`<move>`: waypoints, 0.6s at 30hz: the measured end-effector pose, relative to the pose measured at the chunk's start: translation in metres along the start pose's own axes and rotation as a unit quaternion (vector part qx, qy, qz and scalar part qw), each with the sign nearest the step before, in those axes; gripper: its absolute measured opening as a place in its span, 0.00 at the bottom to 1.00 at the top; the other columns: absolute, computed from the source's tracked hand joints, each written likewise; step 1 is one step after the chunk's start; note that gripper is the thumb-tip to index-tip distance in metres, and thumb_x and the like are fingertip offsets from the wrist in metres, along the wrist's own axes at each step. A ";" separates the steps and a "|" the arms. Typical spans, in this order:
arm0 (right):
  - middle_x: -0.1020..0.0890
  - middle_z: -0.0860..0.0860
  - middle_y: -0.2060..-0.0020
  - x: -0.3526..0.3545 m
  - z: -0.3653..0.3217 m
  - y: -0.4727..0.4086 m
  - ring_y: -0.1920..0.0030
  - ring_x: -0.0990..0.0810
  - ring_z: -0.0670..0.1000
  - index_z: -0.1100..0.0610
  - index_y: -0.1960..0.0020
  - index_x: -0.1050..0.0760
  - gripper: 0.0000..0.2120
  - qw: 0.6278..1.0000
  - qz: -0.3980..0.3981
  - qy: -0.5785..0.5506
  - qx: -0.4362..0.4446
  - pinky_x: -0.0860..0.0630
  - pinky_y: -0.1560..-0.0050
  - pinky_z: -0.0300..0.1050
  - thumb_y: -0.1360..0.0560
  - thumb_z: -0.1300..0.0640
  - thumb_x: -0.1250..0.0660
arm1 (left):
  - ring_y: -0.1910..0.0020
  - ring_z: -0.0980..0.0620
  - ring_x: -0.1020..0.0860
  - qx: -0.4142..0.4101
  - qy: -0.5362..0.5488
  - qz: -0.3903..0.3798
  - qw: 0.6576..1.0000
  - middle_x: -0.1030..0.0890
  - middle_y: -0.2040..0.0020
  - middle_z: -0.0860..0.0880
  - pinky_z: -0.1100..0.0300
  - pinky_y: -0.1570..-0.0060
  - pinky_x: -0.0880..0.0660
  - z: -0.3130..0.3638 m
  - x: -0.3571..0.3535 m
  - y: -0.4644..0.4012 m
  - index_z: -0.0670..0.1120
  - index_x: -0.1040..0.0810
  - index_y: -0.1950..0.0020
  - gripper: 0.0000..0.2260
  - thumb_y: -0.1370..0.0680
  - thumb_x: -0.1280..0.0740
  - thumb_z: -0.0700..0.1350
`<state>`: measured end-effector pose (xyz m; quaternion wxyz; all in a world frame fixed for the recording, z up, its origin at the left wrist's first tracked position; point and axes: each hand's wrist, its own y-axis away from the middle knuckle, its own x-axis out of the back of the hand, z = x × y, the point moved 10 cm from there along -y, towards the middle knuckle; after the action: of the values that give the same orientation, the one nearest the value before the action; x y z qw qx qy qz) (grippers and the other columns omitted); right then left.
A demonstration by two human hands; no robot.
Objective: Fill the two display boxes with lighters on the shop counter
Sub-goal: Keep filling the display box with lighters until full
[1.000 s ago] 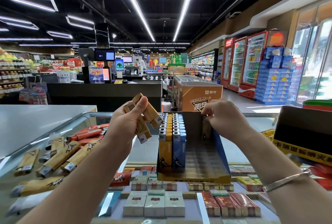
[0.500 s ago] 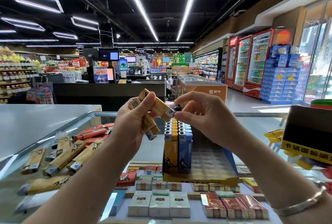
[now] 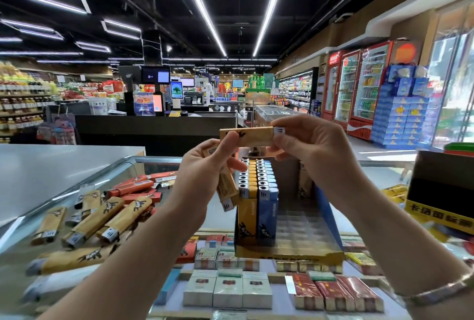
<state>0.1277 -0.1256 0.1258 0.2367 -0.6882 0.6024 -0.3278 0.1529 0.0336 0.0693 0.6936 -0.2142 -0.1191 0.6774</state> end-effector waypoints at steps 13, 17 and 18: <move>0.22 0.52 0.64 0.082 0.025 0.000 0.71 0.28 0.48 0.56 0.51 0.22 0.11 0.973 0.206 0.036 -0.096 0.29 0.76 0.36 0.23 0.68 0.40 | 0.69 0.55 0.20 0.080 0.174 0.052 0.980 0.16 0.64 0.48 0.65 0.72 0.24 -0.010 0.022 -0.008 0.43 0.27 0.51 0.16 0.31 0.33 0.52; 0.21 0.54 0.64 0.073 0.042 -0.004 0.72 0.27 0.46 0.59 0.48 0.22 0.09 0.971 0.098 0.167 -0.143 0.28 0.76 0.35 0.24 0.68 0.37 | 0.65 0.52 0.17 0.099 0.233 0.038 0.967 0.16 0.63 0.45 0.63 0.69 0.22 -0.015 0.016 -0.008 0.42 0.25 0.53 0.11 0.34 0.31 0.41; 0.21 0.53 0.63 0.069 0.045 -0.004 0.71 0.26 0.46 0.60 0.48 0.22 0.09 0.966 0.069 0.203 -0.146 0.28 0.76 0.34 0.25 0.68 0.37 | 0.64 0.50 0.17 0.098 0.235 0.030 0.967 0.16 0.63 0.44 0.63 0.68 0.22 -0.015 0.014 -0.008 0.42 0.25 0.53 0.11 0.34 0.32 0.39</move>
<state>0.1678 -0.1961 0.1100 0.0284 -0.5910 0.7251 -0.3523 0.1677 0.0456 0.0580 0.6990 -0.3020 0.1204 0.6370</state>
